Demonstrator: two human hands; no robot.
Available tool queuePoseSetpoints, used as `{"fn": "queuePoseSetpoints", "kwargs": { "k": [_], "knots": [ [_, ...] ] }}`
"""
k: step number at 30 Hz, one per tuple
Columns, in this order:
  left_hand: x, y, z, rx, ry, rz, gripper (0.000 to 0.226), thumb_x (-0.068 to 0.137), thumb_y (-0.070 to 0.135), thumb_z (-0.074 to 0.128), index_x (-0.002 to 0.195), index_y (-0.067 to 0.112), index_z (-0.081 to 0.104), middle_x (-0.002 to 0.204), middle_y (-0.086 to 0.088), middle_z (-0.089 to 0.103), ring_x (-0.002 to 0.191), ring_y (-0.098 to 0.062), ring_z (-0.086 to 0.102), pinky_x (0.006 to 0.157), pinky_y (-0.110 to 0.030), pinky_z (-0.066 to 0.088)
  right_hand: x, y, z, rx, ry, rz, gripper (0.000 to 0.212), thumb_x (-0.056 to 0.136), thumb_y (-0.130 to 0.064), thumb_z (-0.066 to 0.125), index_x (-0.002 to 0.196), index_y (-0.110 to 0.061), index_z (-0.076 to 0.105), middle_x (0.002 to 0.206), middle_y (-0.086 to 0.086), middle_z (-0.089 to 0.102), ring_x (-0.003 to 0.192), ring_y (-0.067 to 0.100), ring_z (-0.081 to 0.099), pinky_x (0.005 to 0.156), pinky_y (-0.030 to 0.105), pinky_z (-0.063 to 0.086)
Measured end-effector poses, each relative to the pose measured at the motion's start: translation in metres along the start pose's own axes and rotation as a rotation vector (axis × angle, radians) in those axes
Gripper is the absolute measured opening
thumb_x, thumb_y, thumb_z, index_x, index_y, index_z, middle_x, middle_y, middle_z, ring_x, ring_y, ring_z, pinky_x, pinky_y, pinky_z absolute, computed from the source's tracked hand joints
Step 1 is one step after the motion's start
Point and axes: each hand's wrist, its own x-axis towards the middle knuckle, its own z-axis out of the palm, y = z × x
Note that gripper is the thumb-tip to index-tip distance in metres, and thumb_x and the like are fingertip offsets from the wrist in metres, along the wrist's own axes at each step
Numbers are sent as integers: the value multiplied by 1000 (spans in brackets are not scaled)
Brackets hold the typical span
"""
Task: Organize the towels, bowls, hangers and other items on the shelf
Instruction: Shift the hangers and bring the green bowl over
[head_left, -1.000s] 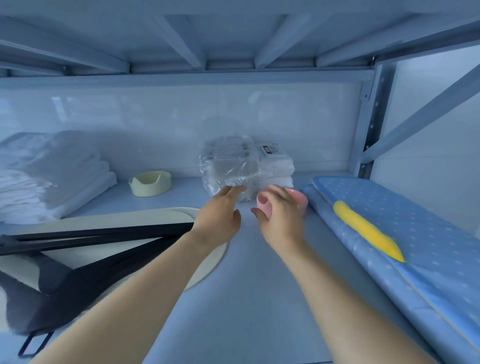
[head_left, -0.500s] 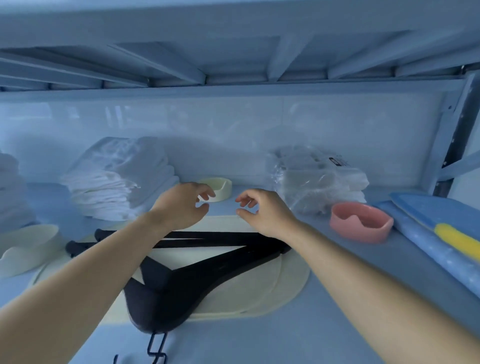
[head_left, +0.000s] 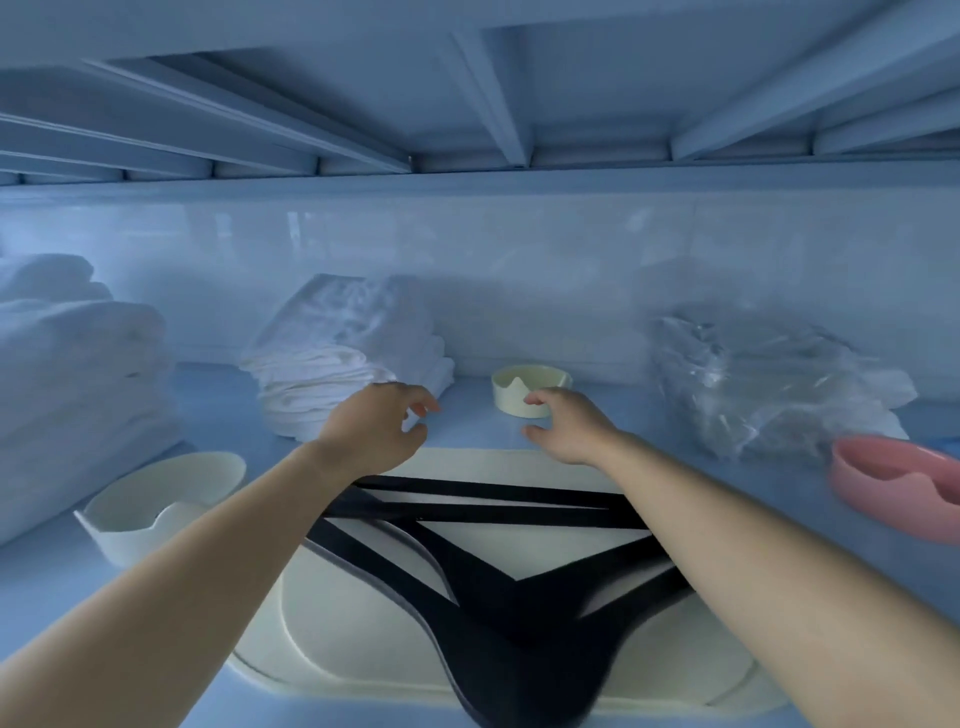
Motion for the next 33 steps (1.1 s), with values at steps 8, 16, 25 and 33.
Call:
{"fn": "queuePoseSetpoints", "kwargs": {
  "k": [8, 16, 25, 33],
  "knots": [
    [-6, -20, -4, 1, -21, 38, 28, 86, 29, 51, 110, 42, 57, 99, 25, 52, 97, -4, 54, 82, -26, 47, 30, 2, 6, -181, -145, 39, 69, 92, -18, 50, 148, -10, 12, 154, 9, 21, 140, 25, 22, 113, 33, 24],
    [-40, -58, -15, 105, -17, 5, 29, 86, 30, 50, 113, 39, 55, 110, 22, 56, 100, -6, 54, 75, -26, 48, 49, -7, 19, -283, -152, 126, 62, 88, -9, 45, 145, -6, 22, 148, 12, 31, 134, 27, 33, 107, 32, 33],
    [-48, -67, -14, 88, -24, -57, 28, 86, 30, 51, 112, 39, 56, 108, 20, 56, 100, -8, 54, 80, -35, 52, 43, -41, 32, -268, -88, 17, 15, 83, -7, 57, 93, -13, 48, 100, 2, 52, 90, 20, 50, 73, 24, 38],
    [-53, -64, -19, 75, -16, -50, 27, 86, 30, 52, 111, 38, 56, 102, 22, 53, 94, -7, 55, 78, -33, 53, 28, -52, 35, -53, -66, -10, 39, 78, -11, 70, 115, -16, 59, 115, 0, 60, 107, 19, 56, 88, 24, 42]
  ]
}}
